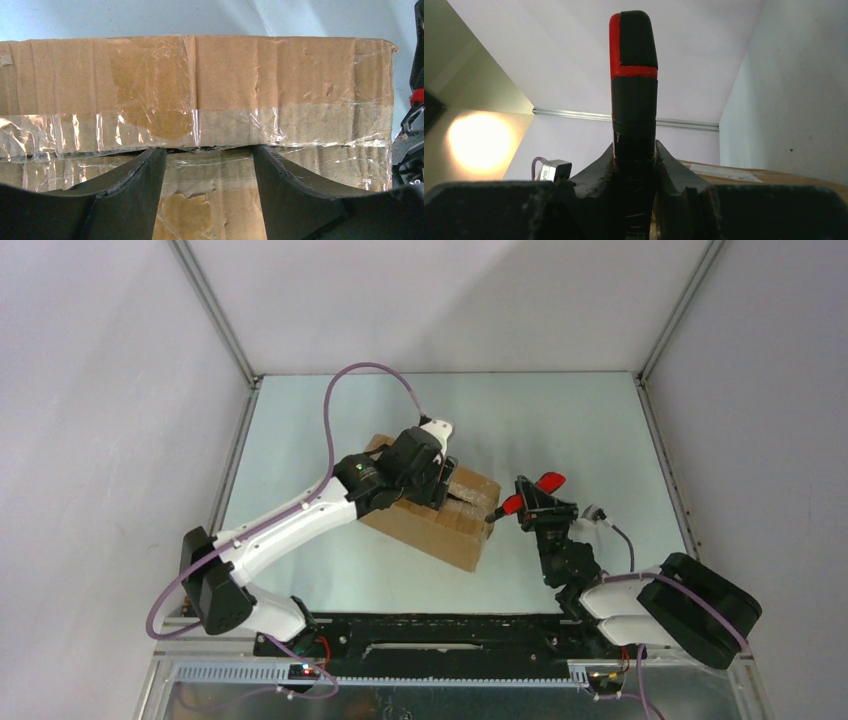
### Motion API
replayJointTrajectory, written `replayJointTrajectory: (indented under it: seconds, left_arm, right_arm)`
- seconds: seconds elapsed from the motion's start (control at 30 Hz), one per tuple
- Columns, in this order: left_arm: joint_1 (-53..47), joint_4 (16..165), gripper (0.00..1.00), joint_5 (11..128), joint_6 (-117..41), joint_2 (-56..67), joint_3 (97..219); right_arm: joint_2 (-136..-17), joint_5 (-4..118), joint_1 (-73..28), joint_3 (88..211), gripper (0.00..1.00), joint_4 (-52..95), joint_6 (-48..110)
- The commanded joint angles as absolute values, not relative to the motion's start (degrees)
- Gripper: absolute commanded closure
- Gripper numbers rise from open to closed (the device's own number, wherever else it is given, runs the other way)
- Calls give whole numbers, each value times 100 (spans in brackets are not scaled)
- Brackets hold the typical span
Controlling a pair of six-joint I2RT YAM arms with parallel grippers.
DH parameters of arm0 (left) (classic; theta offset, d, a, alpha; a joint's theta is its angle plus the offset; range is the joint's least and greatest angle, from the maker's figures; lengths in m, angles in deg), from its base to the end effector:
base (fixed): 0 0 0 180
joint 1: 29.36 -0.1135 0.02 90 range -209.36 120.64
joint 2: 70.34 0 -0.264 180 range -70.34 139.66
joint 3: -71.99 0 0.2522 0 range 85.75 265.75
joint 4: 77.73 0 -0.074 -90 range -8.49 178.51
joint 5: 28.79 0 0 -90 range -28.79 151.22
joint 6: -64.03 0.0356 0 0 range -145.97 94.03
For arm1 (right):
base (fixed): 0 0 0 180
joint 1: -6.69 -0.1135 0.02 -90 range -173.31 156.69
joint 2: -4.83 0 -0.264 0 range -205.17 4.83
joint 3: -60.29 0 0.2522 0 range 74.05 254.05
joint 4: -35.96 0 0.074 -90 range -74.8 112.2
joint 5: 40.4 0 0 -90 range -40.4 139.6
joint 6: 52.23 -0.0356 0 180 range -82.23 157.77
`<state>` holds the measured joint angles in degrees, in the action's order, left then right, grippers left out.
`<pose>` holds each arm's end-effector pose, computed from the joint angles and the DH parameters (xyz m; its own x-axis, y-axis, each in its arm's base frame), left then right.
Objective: Unpack the express box
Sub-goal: Cut the express box at the center of the board.
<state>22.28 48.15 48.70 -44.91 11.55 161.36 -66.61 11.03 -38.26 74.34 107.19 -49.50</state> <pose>0.1969 -0.2363 0.3286 -0.6453 0.3047 -0.7005 0.4903 0.8684 -0.0739 0.1365 0.1049 0.1757 -0.1157 0.9880 0.1027 -0.1750 -0.1221 0.9770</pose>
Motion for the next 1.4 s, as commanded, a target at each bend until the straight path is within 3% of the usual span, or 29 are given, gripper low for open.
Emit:
replayJointTrajectory:
  seconds: [0.0, 0.3, 0.73, 1.03, 1.37]
  left_arm:
    - [2460, 4166, 32, 5773, -4432, 1441, 15867]
    - [2460, 4202, 32, 5870, -4379, 1502, 15707]
    - [2397, 4548, 36, 5773, -4885, 1739, 15804]
    - [2495, 4463, 36, 5586, -4813, 1599, 15612]
    - [2522, 4418, 37, 5551, -4729, 1504, 15420]
  right_arm:
    - [-6804, 1002, -3648, 7806, 100, 10912, -5044]
    - [-6952, 1104, -3496, 7839, 100, 10921, -5150]
    - [-6678, 894, -4716, 7650, 100, 10887, -4842]
    - [-6063, 317, -4200, 8088, 100, 9548, -4852]
    - [-6816, 466, -3576, 8070, 100, 10287, -5415]
